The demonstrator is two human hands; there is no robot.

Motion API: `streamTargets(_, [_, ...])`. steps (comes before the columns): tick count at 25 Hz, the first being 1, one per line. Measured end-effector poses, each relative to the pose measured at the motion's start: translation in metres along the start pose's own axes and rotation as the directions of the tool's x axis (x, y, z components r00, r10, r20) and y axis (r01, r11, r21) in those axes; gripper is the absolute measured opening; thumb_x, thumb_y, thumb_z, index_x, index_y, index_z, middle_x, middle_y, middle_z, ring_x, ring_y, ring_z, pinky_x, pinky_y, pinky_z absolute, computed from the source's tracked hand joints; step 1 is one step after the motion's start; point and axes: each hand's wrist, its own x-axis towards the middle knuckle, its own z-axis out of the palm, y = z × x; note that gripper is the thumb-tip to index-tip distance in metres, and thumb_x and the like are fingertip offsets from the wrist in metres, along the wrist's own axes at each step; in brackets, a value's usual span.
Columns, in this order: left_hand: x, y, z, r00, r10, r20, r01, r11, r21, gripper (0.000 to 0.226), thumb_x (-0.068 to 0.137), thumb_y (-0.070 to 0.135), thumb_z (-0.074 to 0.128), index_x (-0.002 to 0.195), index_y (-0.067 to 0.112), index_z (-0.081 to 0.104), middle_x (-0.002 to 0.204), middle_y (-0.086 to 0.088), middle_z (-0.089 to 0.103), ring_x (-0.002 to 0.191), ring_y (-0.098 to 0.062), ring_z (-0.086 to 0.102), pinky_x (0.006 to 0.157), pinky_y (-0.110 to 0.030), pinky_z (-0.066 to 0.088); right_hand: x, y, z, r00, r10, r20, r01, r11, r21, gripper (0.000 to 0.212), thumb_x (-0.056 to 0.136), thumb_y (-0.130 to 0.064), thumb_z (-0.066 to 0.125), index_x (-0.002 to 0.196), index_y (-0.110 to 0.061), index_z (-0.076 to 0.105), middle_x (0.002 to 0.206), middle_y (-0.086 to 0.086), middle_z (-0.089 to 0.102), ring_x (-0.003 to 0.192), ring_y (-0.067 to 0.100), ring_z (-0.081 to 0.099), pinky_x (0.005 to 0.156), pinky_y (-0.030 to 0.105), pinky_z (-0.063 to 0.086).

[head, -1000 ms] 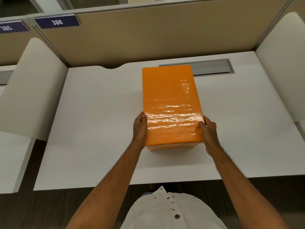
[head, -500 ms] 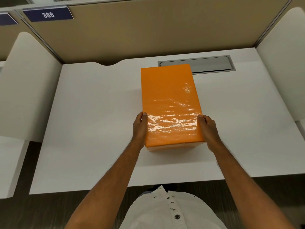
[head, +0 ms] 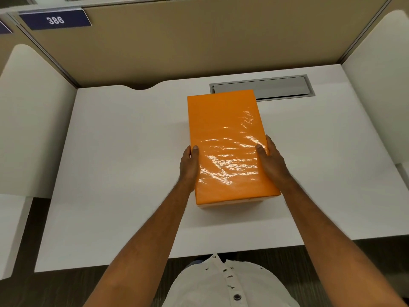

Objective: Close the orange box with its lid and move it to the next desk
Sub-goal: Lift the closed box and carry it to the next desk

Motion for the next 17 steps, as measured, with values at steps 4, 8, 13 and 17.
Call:
streamTargets(4, [0.0026, -0.0028, 0.0007, 1.000, -0.008, -0.001, 0.008, 1.000, 0.009, 0.053, 0.109, 0.055, 0.036, 0.151, 0.026, 0.048, 0.142, -0.003, 0.065, 0.118, -0.025, 0.069, 0.097, -0.046, 0.060, 0.0022, 0.0011, 0.0050, 0.999, 0.039, -0.005, -0.038, 0.998, 0.040, 0.064, 0.104, -0.059, 0.036, 0.162, -0.036, 0.021, 0.165, 0.003, 0.037, 0.146, 0.037, 0.043, 0.115, 0.058, 0.040])
streamTargets(8, [0.0005, -0.0015, 0.0008, 1.000, 0.009, 0.005, -0.009, 1.000, -0.007, 0.051, 0.110, 0.051, 0.035, 0.153, 0.026, 0.046, 0.137, 0.005, 0.062, 0.103, -0.008, 0.066, 0.081, -0.028, 0.056, 0.0060, 0.0086, 0.0044, 0.998, 0.060, 0.022, -0.062, 0.988, 0.142, 0.072, 0.095, -0.072, 0.038, 0.159, -0.041, 0.027, 0.160, 0.001, 0.045, 0.140, 0.036, 0.051, 0.110, 0.062, 0.045])
streamTargets(13, [0.0031, -0.0048, -0.0010, 1.000, 0.013, 0.013, -0.012, 0.999, -0.052, 0.048, 0.109, 0.051, 0.037, 0.149, 0.028, 0.049, 0.127, 0.005, 0.068, 0.097, -0.009, 0.072, 0.074, -0.027, 0.061, 0.0069, 0.0078, 0.0068, 0.998, 0.052, -0.021, -0.048, 0.988, 0.148, 0.065, 0.102, -0.062, 0.040, 0.160, -0.035, 0.030, 0.161, 0.002, 0.045, 0.142, 0.035, 0.048, 0.114, 0.058, 0.042])
streamTargets(17, [0.0040, -0.0088, -0.0009, 1.000, 0.012, 0.028, -0.010, 0.996, -0.086, 0.047, 0.108, 0.053, 0.040, 0.148, 0.029, 0.051, 0.129, 0.001, 0.071, 0.102, -0.016, 0.075, 0.081, -0.037, 0.065, 0.0055, 0.0085, 0.0062, 0.993, 0.115, -0.033, -0.108, 0.980, 0.167, 0.063, 0.102, -0.060, 0.043, 0.152, -0.022, 0.045, 0.150, 0.007, 0.056, 0.132, 0.035, 0.057, 0.108, 0.052, 0.046])
